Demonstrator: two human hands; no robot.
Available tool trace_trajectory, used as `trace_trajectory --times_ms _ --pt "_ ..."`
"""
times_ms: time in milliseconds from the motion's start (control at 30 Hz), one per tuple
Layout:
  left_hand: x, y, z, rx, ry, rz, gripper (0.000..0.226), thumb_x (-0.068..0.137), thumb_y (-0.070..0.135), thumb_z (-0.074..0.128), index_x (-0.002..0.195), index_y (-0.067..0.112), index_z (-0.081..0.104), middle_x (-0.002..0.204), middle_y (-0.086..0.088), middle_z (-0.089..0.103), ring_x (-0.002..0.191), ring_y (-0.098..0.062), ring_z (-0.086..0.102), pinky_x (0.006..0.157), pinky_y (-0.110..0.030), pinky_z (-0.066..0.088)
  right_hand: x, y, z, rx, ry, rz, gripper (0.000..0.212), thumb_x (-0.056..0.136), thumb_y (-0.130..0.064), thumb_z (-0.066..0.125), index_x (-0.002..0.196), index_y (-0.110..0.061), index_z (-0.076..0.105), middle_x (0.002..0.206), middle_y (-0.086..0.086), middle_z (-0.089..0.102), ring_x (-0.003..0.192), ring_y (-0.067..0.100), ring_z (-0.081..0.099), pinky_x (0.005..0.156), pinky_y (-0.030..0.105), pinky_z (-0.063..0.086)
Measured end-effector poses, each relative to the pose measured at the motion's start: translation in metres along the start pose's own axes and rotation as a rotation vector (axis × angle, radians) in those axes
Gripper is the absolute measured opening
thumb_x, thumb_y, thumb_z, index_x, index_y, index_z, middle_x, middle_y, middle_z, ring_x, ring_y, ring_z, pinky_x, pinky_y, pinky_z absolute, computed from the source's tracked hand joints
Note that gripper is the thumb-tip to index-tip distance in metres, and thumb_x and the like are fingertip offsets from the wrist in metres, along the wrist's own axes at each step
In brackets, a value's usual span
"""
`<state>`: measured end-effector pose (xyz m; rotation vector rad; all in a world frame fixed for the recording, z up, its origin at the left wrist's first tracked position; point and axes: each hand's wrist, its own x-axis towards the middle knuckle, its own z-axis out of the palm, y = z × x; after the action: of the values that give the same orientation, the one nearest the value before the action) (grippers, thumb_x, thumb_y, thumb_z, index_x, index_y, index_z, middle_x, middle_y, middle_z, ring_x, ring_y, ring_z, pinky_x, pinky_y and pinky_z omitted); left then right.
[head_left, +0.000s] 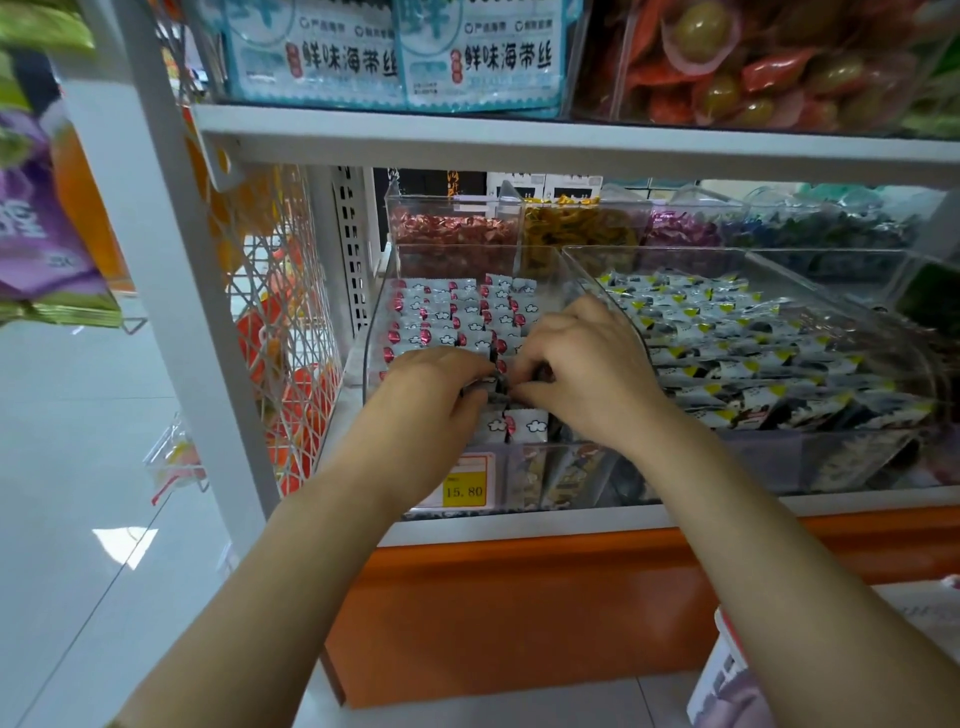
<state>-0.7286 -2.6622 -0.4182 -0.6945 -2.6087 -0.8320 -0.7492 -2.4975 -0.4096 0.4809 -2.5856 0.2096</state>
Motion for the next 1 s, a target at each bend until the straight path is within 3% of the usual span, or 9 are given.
trace_trajectory --times_ms 100,167,267,400,500,567,667,833,1000 --pt "0.0 0.002 0.001 -0.01 0.01 -0.014 0.031 0.095 0.014 0.048 0.124 0.017 0.058 0.118 -0.003 0.06 0.107 -0.02 0.051 0.093 -0.03 0.041 -0.004 -0.001 -0.003 0.146 0.095 0.048 0.006 0.082 -0.028 0.068 0.079 -0.024 0.066 0.082 -0.013 0.057 0.091 0.01 0.036 0.078 0.029 0.029" --pt "0.0 0.002 0.002 -0.014 0.027 -0.042 0.034 0.095 0.015 0.048 0.128 0.017 0.055 0.124 -0.002 0.057 0.113 -0.019 0.049 0.095 -0.026 0.039 -0.007 -0.001 -0.007 0.264 0.143 0.088 0.006 0.085 -0.024 0.066 0.08 -0.022 0.062 0.082 -0.013 0.053 0.089 0.008 0.039 0.075 0.021 0.028" --pt "0.0 0.003 0.002 -0.038 0.055 -0.071 0.037 0.096 0.014 0.047 0.132 0.018 0.05 0.133 -0.001 0.052 0.12 -0.017 0.046 0.093 -0.02 0.033 -0.013 -0.001 -0.013 0.451 0.21 0.15 0.004 0.089 -0.014 0.06 0.087 -0.017 0.059 0.08 -0.013 0.052 0.078 0.006 0.05 0.066 0.009 0.037" --pt "0.0 0.004 0.001 -0.076 0.141 -0.082 0.036 0.096 0.014 0.047 0.132 0.019 0.051 0.133 0.001 0.051 0.116 -0.013 0.048 0.088 -0.013 0.031 -0.018 0.001 -0.022 0.604 0.418 0.232 0.008 0.09 -0.008 0.057 0.086 -0.015 0.055 0.078 -0.016 0.051 0.072 -0.011 0.052 0.067 0.002 0.039" --pt "0.0 0.004 0.0 -0.117 0.199 -0.081 0.037 0.096 0.015 0.047 0.133 0.019 0.05 0.126 0.001 0.052 0.1 -0.005 0.046 0.08 -0.009 0.032 -0.021 0.005 -0.026 0.724 0.562 0.348 0.008 0.091 -0.01 0.055 0.086 -0.016 0.055 0.078 -0.01 0.055 0.072 -0.004 0.054 0.067 0.008 0.043" --pt "0.001 0.005 -0.001 -0.182 0.211 -0.105 0.039 0.096 0.02 0.047 0.135 0.019 0.047 0.122 0.003 0.051 0.097 -0.003 0.046 0.074 -0.005 0.035 -0.023 0.007 -0.026 0.888 0.607 0.453 0.012 0.092 -0.01 0.054 0.084 -0.019 0.056 0.08 -0.004 0.058 0.075 0.008 0.058 0.072 0.02 0.049" --pt "0.0 0.008 -0.003 -0.349 0.198 -0.177 0.038 0.097 0.027 0.045 0.133 0.019 0.049 0.106 0.008 0.056 0.087 -0.002 0.051 0.065 -0.003 0.041 -0.022 0.005 -0.025 1.166 0.571 0.57 0.015 0.093 -0.007 0.053 0.081 -0.015 0.058 0.078 0.001 0.06 0.073 0.013 0.062 0.074 0.037 0.056" --pt "0.0 0.011 -0.009 -0.667 0.214 -0.307 0.024 0.098 0.023 0.043 0.104 0.016 0.064 0.069 0.003 0.064 0.058 0.002 0.057 0.053 -0.012 0.048 -0.022 -0.005 -0.021 1.512 0.489 0.593 0.017 0.094 -0.006 0.05 0.08 -0.008 0.059 0.081 0.01 0.059 0.066 0.014 0.063 0.058 0.024 0.054" --pt "-0.001 0.007 -0.016 -0.821 0.249 -0.393 0.027 0.1 0.02 0.039 0.085 0.008 0.057 0.058 0.0 0.065 0.048 -0.012 0.055 0.044 -0.024 0.047 -0.022 -0.011 -0.02 1.805 0.377 0.612 0.015 0.092 -0.001 0.051 0.082 -0.003 0.061 0.077 0.009 0.068 0.069 0.016 0.067 0.059 0.023 0.055"
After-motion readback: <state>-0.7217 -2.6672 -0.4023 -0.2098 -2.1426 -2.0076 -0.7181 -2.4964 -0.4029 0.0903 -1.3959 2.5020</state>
